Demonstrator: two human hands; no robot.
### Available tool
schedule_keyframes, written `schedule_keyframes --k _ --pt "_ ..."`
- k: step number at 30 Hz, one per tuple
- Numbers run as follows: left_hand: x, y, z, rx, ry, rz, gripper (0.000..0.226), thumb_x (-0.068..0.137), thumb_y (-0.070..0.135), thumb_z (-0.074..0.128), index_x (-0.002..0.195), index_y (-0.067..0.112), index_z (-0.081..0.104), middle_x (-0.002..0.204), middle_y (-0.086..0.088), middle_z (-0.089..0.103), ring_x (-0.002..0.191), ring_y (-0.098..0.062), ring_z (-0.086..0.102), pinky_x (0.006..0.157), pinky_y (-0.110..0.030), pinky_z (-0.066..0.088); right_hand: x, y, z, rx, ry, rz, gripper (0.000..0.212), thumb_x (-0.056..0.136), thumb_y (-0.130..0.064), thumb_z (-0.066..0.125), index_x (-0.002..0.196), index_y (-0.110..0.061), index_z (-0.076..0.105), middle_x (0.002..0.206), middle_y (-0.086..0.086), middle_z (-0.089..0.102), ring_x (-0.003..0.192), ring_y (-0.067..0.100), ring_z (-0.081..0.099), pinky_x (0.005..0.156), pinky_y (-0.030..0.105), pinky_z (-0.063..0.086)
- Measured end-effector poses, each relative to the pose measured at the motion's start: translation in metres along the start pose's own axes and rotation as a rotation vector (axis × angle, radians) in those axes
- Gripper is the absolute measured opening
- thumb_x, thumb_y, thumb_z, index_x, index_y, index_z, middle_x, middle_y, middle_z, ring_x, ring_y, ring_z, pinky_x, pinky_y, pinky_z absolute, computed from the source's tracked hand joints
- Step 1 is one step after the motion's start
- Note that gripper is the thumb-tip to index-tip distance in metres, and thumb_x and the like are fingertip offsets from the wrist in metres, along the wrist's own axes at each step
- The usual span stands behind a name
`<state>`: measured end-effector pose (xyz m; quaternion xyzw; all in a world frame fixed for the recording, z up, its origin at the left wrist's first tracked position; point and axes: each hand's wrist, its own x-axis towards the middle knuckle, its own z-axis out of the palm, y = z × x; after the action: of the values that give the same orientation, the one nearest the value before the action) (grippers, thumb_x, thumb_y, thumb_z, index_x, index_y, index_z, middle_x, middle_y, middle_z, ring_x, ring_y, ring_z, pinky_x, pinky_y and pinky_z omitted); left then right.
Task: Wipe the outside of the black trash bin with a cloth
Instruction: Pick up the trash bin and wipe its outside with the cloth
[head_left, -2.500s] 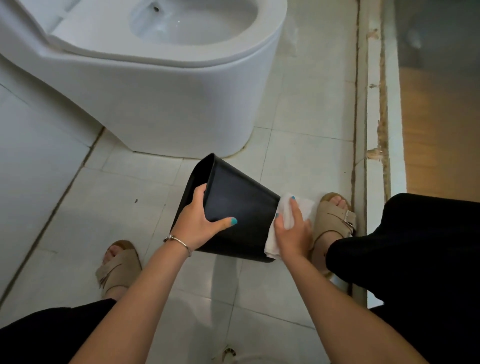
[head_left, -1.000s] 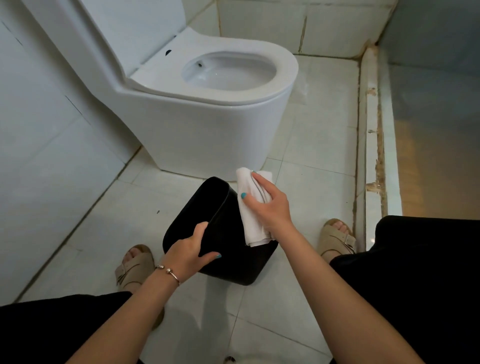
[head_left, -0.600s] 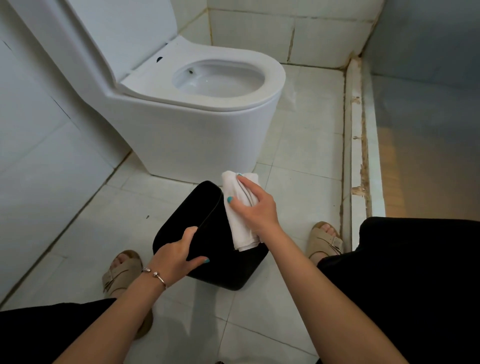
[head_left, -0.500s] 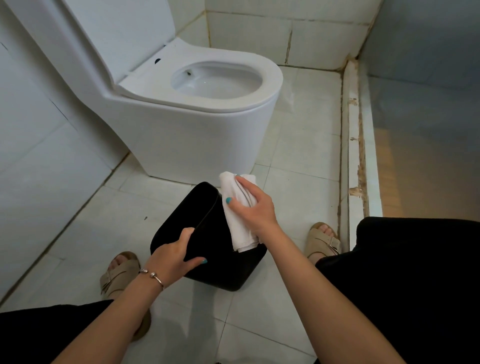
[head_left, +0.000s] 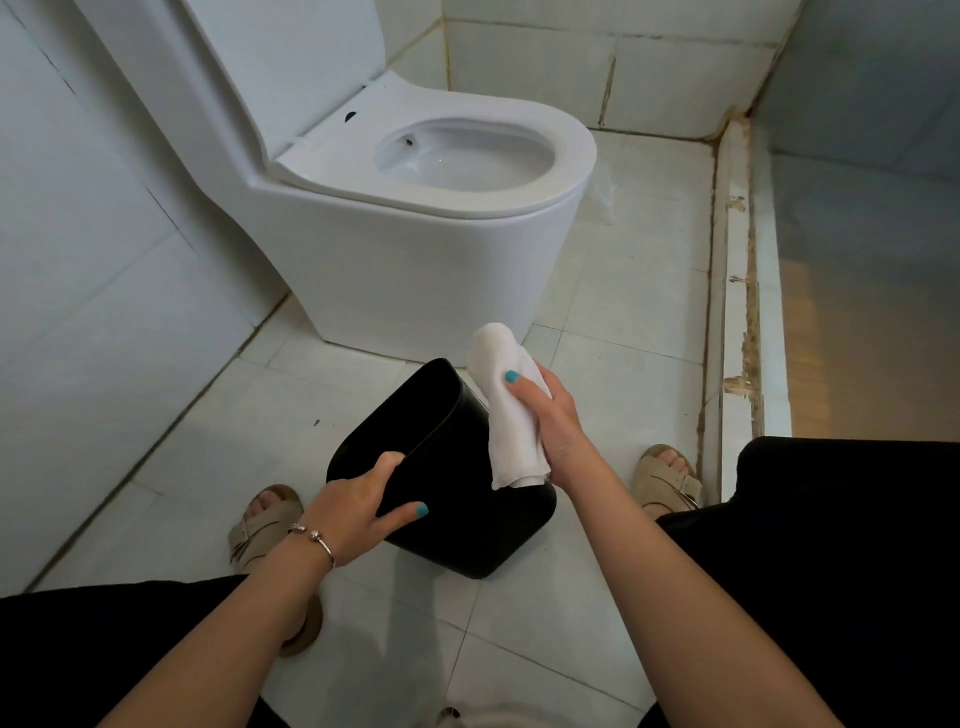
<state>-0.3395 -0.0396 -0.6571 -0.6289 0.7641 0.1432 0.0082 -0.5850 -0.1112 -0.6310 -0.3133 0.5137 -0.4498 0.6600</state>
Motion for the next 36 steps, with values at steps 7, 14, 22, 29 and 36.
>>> schedule_keyframes --k 7,14,22,29,36 --pt "-0.003 -0.009 0.009 -0.090 0.148 0.117 0.079 0.079 0.078 -0.003 0.116 0.026 0.043 0.054 0.012 0.044 0.041 -0.006 0.038 0.042 -0.016 0.025 -0.012 0.007 -0.020 0.383 -0.091 0.195 0.027 0.086 -0.034 0.058 0.094 -0.008 0.061 0.063 0.009 0.065 0.053 0.021 0.063 0.052 0.026 0.051" --pt "-0.005 -0.009 0.007 -0.096 0.190 0.142 0.086 0.080 0.075 -0.003 0.117 0.020 0.051 0.066 0.021 0.041 0.042 -0.003 0.034 0.043 -0.013 0.021 -0.003 0.017 -0.020 0.600 -0.327 0.256 0.069 0.055 -0.037 0.085 0.109 -0.009 0.054 0.087 0.011 0.055 0.055 0.022 0.059 0.049 0.029 0.048" --pt "-0.010 -0.009 0.002 -0.159 0.233 0.301 0.044 0.095 0.061 0.023 0.107 0.027 0.049 0.082 0.014 0.057 0.052 -0.009 0.052 0.045 -0.009 0.028 -0.005 0.021 -0.025 0.609 -0.435 0.315 0.053 0.054 -0.036 0.086 0.093 -0.007 0.063 0.069 0.008 0.060 0.055 0.020 0.058 0.051 0.026 0.047" --pt "0.020 0.043 -0.029 -1.045 0.130 -0.032 0.057 0.085 0.048 0.053 0.136 0.027 0.043 0.123 0.012 0.058 0.114 -0.004 0.055 0.096 -0.023 0.044 -0.003 0.029 -0.020 0.602 -0.467 0.362 0.051 0.062 -0.035 0.081 0.099 -0.010 0.056 0.067 0.008 0.057 0.055 0.021 0.058 0.050 0.026 0.047" --pt "0.053 0.061 -0.036 -0.849 0.154 -0.409 0.077 0.077 0.056 0.064 0.142 0.024 0.038 0.116 0.002 0.066 0.107 -0.016 0.061 0.098 -0.040 0.048 -0.008 0.028 -0.021 0.621 -0.442 0.328 0.054 0.056 -0.034 0.084 0.094 -0.006 0.057 0.066 0.009 0.057 0.053 0.022 0.058 0.048 0.027 0.047"
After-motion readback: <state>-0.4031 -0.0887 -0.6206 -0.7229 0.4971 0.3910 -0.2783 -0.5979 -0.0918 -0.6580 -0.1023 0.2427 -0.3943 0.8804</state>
